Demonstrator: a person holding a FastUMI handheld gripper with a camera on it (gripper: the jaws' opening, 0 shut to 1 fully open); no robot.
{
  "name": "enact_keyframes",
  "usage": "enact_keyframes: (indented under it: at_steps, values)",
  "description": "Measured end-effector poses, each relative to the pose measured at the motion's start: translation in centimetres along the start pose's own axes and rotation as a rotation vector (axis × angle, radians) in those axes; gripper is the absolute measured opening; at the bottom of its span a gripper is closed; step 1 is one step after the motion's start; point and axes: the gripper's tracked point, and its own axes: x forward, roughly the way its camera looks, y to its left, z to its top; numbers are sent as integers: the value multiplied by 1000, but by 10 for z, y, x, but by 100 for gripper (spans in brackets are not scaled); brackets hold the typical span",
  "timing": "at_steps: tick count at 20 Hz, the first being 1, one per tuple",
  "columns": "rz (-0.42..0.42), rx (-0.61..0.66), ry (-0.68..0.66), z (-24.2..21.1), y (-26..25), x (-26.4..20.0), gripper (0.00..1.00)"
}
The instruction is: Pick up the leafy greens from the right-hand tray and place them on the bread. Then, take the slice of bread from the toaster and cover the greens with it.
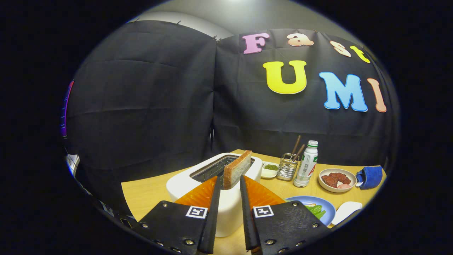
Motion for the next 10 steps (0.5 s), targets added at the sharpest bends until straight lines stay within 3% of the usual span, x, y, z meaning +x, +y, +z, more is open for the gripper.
enact_keyframes:
  at_steps: [10]
  values:
    - [-142, -2, 30, 4, -9, 37, 33]
